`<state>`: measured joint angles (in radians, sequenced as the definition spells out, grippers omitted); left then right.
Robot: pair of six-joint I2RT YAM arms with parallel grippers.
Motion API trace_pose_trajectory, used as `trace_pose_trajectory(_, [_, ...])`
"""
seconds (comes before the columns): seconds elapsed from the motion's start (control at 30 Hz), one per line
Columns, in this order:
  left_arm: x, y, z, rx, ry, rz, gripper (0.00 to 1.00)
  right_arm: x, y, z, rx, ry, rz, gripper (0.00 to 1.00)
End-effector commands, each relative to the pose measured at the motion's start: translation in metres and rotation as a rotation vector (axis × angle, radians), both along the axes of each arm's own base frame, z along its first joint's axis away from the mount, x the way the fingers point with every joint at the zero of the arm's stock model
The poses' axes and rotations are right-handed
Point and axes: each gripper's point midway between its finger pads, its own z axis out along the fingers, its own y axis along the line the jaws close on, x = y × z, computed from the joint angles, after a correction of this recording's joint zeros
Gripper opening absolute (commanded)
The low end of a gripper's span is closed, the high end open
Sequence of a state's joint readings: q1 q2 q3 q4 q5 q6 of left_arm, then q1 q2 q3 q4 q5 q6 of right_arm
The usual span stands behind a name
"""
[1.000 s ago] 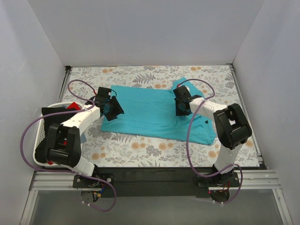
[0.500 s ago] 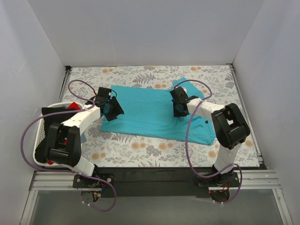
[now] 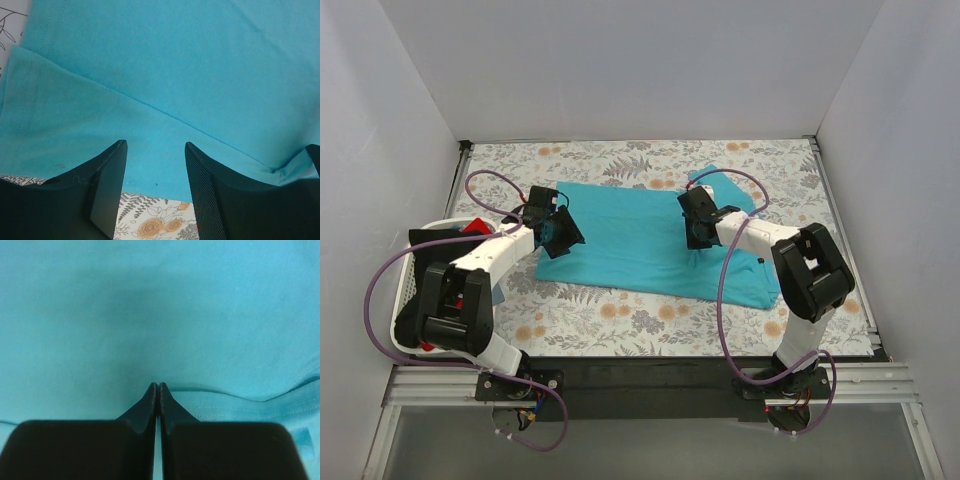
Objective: Fold and stack the t-shirts
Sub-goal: Fold the tshirt
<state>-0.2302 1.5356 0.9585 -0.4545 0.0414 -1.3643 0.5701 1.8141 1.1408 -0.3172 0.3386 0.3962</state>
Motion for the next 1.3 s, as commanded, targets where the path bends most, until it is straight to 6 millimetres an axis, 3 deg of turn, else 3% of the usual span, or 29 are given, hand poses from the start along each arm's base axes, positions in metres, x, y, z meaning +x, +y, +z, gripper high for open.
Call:
trace_pose_trajectory(0.0, [0.005, 0.003, 0.005, 0.010, -0.026, 0.001, 0.48, 0.016, 0.017, 0.039, 0.041, -0.134, 0.034, 0.03])
trace_pose_trajectory(0.23, [0.004, 0.004, 0.003, 0.017, -0.023, 0.002, 0.49, 0.015, 0.031, 0.040, 0.059, -0.155, 0.081, 0.04])
trace_pose_trajectory(0.33, [0.004, 0.004, 0.003, 0.016, -0.022, 0.001, 0.49, 0.016, 0.031, 0.034, 0.050, -0.144, 0.080, 0.10])
trace_pose_trajectory(0.4, [0.004, 0.004, 0.002, 0.016, -0.019, 0.005, 0.49, 0.015, 0.030, 0.031, 0.042, -0.140, 0.081, 0.22])
trace_pose_trajectory(0.43, [0.005, 0.004, 0.003, 0.013, -0.021, 0.006, 0.49, 0.015, 0.028, 0.031, 0.035, -0.139, 0.075, 0.36])
trace_pose_trajectory(0.53, [0.011, 0.004, 0.010, 0.010, -0.031, 0.026, 0.49, 0.015, 0.025, 0.036, 0.025, -0.151, 0.070, 0.52])
trace_pose_trajectory(0.57, [0.013, 0.004, 0.011, 0.010, -0.031, 0.033, 0.49, 0.016, 0.022, 0.039, 0.020, -0.157, 0.067, 0.62])
trace_pose_trajectory(0.63, [0.021, 0.010, 0.017, 0.020, -0.041, 0.087, 0.49, 0.022, 0.018, 0.051, 0.024, -0.185, 0.049, 0.69])
trace_pose_trajectory(0.67, [0.034, 0.014, 0.028, 0.024, -0.072, 0.119, 0.49, 0.026, 0.014, 0.054, 0.031, -0.187, 0.039, 0.71])
trace_pose_trajectory(0.73, [0.051, 0.024, 0.029, 0.036, -0.073, 0.188, 0.49, 0.041, 0.001, 0.064, 0.086, -0.179, -0.001, 0.71])
trace_pose_trajectory(0.77, [0.073, 0.029, 0.050, 0.050, -0.132, 0.228, 0.49, 0.047, -0.003, 0.066, 0.115, -0.170, -0.012, 0.72])
trace_pose_trajectory(0.8, [0.083, 0.036, 0.039, 0.091, -0.107, 0.252, 0.49, 0.054, -0.009, 0.069, 0.144, -0.165, -0.026, 0.72])
trace_pose_trajectory(0.87, [0.109, 0.047, 0.051, 0.159, -0.154, 0.288, 0.49, 0.075, -0.024, 0.081, 0.208, -0.174, -0.057, 0.72])
trace_pose_trajectory(0.9, [0.132, 0.060, 0.055, 0.228, -0.185, 0.334, 0.49, 0.082, -0.029, 0.086, 0.221, -0.183, -0.064, 0.72])
trace_pose_trajectory(0.97, [0.153, 0.077, 0.054, 0.331, -0.206, 0.344, 0.49, 0.101, -0.041, 0.093, 0.258, -0.194, -0.077, 0.72])
trace_pose_trajectory(1.0, [0.174, 0.085, 0.073, 0.374, -0.268, 0.368, 0.49, 0.106, -0.045, 0.091, 0.270, -0.188, -0.084, 0.72])
trace_pose_trajectory(1.03, [0.185, 0.086, 0.051, 0.413, -0.242, 0.339, 0.49, 0.113, -0.052, 0.094, 0.294, -0.195, -0.091, 0.71])
trace_pose_trajectory(1.2, [0.236, 0.096, 0.037, 0.549, -0.279, 0.281, 0.49, 0.137, -0.066, 0.099, 0.331, -0.230, -0.111, 0.70])
trace_pose_trajectory(1.23, [0.247, 0.099, 0.045, 0.566, -0.307, 0.295, 0.49, 0.140, -0.065, 0.095, 0.351, -0.222, -0.100, 0.70])
trace_pose_trajectory(1.27, [0.253, 0.099, 0.026, 0.581, -0.287, 0.277, 0.49, 0.144, -0.065, 0.096, 0.356, -0.235, -0.095, 0.70])
